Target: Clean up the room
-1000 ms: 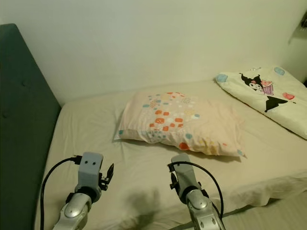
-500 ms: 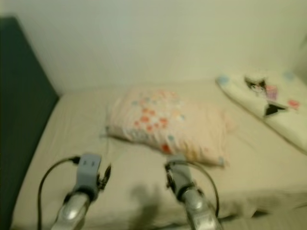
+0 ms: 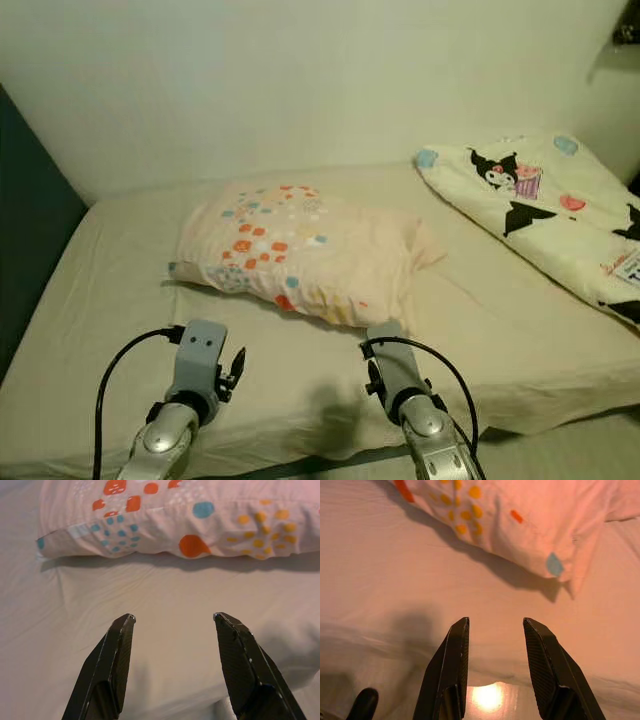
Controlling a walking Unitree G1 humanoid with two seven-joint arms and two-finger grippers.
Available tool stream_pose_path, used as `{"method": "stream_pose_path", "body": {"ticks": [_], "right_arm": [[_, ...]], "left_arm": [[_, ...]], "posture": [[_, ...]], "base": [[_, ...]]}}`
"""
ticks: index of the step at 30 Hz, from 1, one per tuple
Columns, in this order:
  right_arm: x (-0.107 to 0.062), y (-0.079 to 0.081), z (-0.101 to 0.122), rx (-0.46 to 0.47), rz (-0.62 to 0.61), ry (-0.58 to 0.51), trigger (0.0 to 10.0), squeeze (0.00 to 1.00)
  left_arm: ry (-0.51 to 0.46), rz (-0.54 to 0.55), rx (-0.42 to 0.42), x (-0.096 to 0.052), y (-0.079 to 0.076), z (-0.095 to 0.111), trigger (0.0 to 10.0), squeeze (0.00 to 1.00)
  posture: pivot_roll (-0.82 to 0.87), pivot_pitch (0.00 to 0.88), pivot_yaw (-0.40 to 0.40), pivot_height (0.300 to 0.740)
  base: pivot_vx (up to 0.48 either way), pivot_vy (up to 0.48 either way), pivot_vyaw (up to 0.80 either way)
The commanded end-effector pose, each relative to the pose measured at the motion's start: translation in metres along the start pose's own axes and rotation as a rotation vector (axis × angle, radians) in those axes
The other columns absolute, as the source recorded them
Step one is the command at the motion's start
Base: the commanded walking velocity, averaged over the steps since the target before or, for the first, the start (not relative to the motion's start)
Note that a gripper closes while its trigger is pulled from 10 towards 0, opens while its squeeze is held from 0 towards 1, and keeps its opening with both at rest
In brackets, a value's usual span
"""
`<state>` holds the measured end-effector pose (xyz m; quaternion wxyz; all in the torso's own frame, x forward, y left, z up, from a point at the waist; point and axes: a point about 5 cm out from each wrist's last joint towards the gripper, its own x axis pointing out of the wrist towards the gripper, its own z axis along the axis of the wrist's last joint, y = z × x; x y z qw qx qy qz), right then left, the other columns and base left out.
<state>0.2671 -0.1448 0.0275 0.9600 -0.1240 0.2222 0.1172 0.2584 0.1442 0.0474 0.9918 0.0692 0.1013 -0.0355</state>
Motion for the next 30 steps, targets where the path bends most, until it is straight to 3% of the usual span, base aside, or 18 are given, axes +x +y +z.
{"method": "stream_pose_path", "body": {"ticks": [1,23,28,30], "right_arm": [[0.0001,0.0092,0.0002,0.007,0.027,-0.005,10.0,0.00],[-0.0001,0.0088,0.0011,-0.002,0.023,-0.014,10.0,0.00],[0.0001,0.0088,0.0018,-0.002,0.021,-0.018,10.0,0.00],[0.0002,0.0085,0.0021,-0.001,0.019,-0.019,10.0,0.00]], "left_arm": [[0.036,0.009,0.003,-0.0031,0.0047,-0.0076,10.0,0.00],[-0.030,-0.017,0.038,-0.0023,-0.0018,-0.0006,10.0,0.00],[-0.024,-0.039,0.076,-0.0025,-0.0049,-0.0008,10.0,0.00],[-0.011,-0.023,0.026,-0.0024,-0.0046,-0.0025,10.0,0.00]], "posture": [[-0.06,0.123,-0.002,0.736],[-0.07,0.123,0.005,0.736],[-0.07,0.123,0.005,0.736],[-0.07,0.125,0.008,0.736]], "base": [[0.000,0.458,0.00],[0.000,0.021,0.00],[0.000,-0.480,0.00],[0.000,-0.240,0.00]]}}
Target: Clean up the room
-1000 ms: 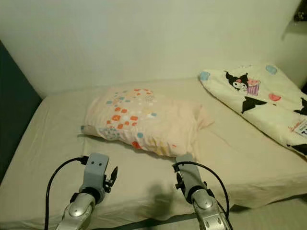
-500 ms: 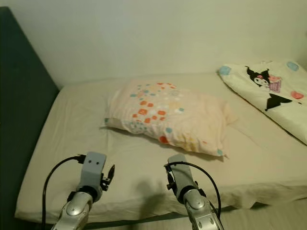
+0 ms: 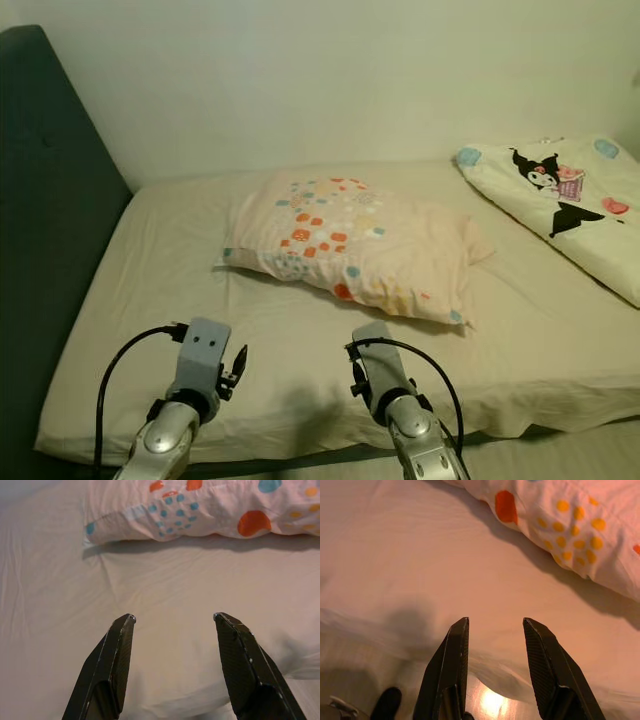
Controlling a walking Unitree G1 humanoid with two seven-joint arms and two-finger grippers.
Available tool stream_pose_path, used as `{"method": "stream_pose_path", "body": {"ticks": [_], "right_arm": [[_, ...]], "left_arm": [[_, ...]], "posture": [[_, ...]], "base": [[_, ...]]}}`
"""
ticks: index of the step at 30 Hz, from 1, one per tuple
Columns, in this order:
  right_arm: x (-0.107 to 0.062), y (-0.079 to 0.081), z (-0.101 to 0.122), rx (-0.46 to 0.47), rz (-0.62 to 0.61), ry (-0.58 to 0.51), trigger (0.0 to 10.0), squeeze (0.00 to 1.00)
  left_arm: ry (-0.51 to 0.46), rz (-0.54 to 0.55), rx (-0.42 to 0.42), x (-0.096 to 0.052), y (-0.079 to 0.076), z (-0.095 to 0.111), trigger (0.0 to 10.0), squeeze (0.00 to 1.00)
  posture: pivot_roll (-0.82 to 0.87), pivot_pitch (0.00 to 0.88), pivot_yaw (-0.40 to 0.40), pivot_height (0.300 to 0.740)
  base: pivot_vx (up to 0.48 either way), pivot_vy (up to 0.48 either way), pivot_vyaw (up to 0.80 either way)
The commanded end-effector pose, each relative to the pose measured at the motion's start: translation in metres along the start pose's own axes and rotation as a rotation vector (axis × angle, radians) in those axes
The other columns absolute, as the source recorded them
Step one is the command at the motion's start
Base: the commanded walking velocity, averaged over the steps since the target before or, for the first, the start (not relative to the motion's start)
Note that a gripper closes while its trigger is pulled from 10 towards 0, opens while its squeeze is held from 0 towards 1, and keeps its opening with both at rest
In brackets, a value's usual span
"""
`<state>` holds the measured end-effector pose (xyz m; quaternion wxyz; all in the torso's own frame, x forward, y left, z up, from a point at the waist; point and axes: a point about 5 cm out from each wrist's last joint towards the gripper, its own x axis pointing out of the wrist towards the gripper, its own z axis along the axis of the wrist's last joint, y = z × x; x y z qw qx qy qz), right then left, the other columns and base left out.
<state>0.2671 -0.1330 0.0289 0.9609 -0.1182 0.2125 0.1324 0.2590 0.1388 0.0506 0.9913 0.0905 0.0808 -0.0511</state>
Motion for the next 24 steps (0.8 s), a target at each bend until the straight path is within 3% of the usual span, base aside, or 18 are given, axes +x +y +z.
{"method": "stream_pose_path", "body": {"ticks": [1,17,24], "right_arm": [[-0.0012,-0.0024,-0.0023,-0.003,-0.012,0.005,10.0,0.00],[-0.0002,-0.0048,-0.0002,-0.028,-0.016,-0.007,10.0,0.00],[-0.0002,-0.0078,0.0012,-0.027,-0.033,-0.015,10.0,0.00]], "left_arm": [[0.034,0.007,-0.032,-0.0027,0.0007,-0.0067,10.0,0.00],[0.030,0.014,-0.025,-0.0020,0.0029,-0.0071,10.0,0.00],[0.022,0.004,-0.031,-0.0012,0.0008,-0.0059,10.0,0.00]], "posture": [[-0.07,0.125,0.010,0.736],[-0.07,0.121,0.008,0.736],[-0.07,0.114,0.010,0.736]], "base": [[0.000,0.000,0.00],[0.000,0.000,0.00],[0.000,0.000,0.80]]}}
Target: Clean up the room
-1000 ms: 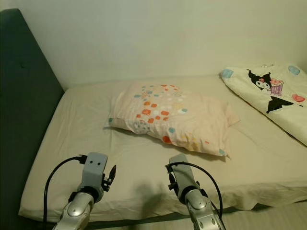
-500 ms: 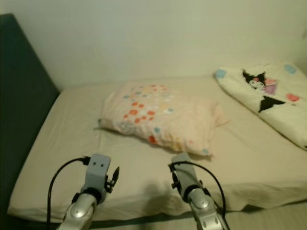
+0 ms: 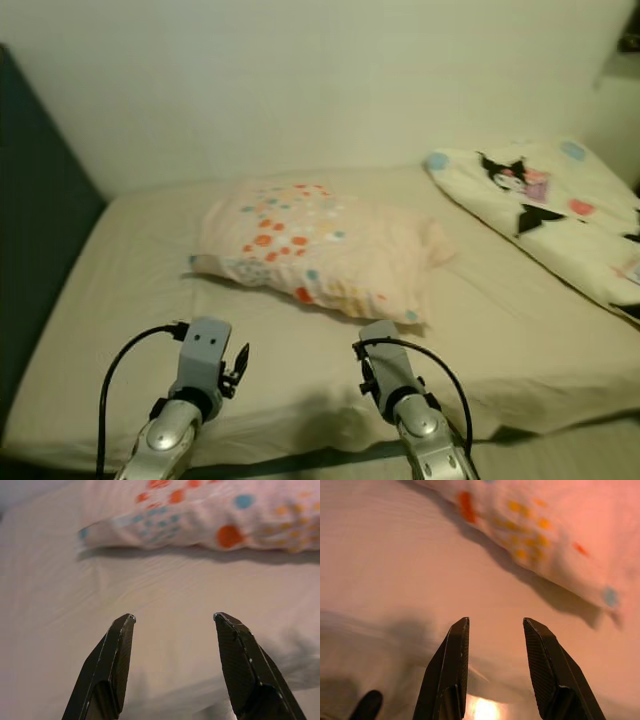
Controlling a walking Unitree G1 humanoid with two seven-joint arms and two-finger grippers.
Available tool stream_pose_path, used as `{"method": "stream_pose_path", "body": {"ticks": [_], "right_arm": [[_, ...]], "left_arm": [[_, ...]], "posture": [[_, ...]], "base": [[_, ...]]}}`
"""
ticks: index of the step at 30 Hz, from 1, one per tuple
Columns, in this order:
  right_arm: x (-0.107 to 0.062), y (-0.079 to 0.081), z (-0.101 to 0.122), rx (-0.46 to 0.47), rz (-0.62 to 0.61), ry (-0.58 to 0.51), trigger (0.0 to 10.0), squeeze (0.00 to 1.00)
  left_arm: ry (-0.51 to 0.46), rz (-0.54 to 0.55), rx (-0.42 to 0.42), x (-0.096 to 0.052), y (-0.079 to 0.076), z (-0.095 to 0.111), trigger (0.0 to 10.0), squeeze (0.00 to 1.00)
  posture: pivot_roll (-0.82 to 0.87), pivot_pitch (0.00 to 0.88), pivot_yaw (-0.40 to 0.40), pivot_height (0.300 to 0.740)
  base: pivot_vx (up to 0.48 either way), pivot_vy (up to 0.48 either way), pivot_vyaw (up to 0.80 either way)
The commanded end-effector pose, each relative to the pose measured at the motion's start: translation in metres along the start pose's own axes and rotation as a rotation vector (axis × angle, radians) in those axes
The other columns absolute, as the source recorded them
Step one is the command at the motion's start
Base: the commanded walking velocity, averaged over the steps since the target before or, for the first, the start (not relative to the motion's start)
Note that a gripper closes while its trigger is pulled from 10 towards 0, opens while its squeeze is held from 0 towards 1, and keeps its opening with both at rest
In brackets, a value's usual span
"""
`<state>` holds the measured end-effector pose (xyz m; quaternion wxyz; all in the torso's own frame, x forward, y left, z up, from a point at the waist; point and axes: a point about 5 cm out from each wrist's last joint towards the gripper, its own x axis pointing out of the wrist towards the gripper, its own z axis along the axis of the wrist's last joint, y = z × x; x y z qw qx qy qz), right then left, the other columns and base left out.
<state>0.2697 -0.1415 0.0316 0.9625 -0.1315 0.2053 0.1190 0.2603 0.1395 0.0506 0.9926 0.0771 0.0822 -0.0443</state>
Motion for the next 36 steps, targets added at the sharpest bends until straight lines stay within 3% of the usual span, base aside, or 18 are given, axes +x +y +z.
{"method": "stream_pose_path", "body": {"ticks": [1,30,34,36], "right_arm": [[0.0006,0.0013,0.0007,-0.005,0.001,-0.008,10.0,0.00],[-0.0013,-0.0045,0.0063,0.018,-0.047,-0.055,10.0,0.00],[-0.0006,-0.0084,0.0064,0.068,-0.068,-0.049,10.0,0.00],[0.0000,-0.0077,0.0062,0.060,-0.061,-0.047,10.0,0.00]], "left_arm": [[0.018,-0.009,-0.003,-0.0021,-0.0003,-0.0056,10.0,0.00],[0.008,-0.017,-0.005,-0.0015,0.0007,-0.0041,10.0,0.00],[0.008,-0.020,-0.012,-0.0012,-0.0002,-0.0038,10.0,0.00],[0.008,-0.035,0.026,-0.0015,-0.0003,-0.0037,10.0,0.00]], "posture": [[-0.07,0.114,0.010,0.736],[-0.07,0.114,0.010,0.736],[-0.08,0.121,0.016,0.736],[-0.08,0.121,0.016,0.736]], "base": [[0.000,0.000,0.80],[0.000,0.000,0.80],[0.000,0.000,0.00],[0.000,0.000,0.00]]}}
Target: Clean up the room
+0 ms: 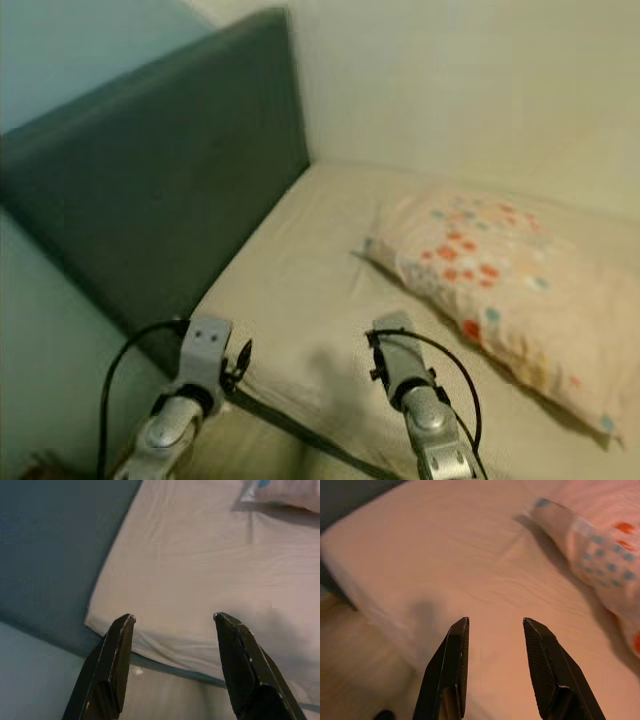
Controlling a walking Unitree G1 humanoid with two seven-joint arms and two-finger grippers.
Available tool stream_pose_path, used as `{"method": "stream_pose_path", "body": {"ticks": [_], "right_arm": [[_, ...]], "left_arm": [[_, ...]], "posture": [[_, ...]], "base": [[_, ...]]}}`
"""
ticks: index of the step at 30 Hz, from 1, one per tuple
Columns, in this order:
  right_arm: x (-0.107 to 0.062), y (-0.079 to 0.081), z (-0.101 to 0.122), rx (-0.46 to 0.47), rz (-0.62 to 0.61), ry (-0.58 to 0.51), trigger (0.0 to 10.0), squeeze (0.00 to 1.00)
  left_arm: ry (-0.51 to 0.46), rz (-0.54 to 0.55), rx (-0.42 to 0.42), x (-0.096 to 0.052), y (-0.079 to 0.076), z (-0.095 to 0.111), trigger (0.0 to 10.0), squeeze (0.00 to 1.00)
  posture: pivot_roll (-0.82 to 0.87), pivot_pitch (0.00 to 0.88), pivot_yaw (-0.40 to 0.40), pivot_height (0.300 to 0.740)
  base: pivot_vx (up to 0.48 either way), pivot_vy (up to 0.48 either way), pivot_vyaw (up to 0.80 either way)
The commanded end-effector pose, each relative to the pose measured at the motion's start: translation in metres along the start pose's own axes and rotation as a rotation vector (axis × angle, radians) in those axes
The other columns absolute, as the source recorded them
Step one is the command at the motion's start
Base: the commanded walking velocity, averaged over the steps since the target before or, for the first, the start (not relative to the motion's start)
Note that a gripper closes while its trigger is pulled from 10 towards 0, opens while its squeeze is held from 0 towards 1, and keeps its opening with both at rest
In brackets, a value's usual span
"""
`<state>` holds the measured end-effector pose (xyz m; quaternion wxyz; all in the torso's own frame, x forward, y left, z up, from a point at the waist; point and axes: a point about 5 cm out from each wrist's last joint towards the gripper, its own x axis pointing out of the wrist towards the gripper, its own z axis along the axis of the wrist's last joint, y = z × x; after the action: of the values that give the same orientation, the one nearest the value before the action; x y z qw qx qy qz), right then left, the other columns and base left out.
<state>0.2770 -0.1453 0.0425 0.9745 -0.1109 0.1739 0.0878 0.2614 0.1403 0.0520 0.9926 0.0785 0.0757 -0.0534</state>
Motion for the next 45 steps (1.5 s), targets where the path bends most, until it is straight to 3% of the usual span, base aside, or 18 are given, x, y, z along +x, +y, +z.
{"method": "stream_pose_path", "body": {"ticks": [1,7,27,33,45], "right_arm": [[-0.0013,0.0005,-0.0051,0.009,0.004,0.015,10.0,0.00],[-0.0016,0.0015,-0.0055,0.011,0.004,0.016,10.0,0.00],[-0.0028,0.0012,-0.0071,0.021,-0.001,0.020,10.0,0.00],[-0.0028,0.0017,-0.0070,0.023,-0.002,0.021,10.0,0.00],[-0.0021,0.0007,-0.0064,0.027,-0.005,0.018,10.0,0.00]], "left_arm": [[0.025,-0.022,0.031,-0.0027,-0.0015,-0.0055,10.0,0.00],[0.026,-0.030,0.039,-0.0027,-0.0020,-0.0057,10.0,0.00],[0.022,-0.044,0.050,-0.0024,-0.0042,-0.0045,10.0,0.00],[0.047,-0.057,-0.028,-0.0028,-0.0052,-0.0067,10.0,0.00],[0.045,-0.053,0.006,-0.0008,-0.0062,-0.0063,10.0,0.00]], "posture": [[-0.08,0.121,0.016,0.736],[-0.08,0.121,0.016,0.736],[-0.07,0.121,0.021,0.736],[-0.08,0.120,0.020,0.736],[-0.07,0.118,0.021,0.736]], "base": [[0.000,0.000,0.00],[0.000,-0.040,0.00],[0.000,-0.350,0.00],[0.000,0.353,0.00],[0.000,0.115,0.00]]}}
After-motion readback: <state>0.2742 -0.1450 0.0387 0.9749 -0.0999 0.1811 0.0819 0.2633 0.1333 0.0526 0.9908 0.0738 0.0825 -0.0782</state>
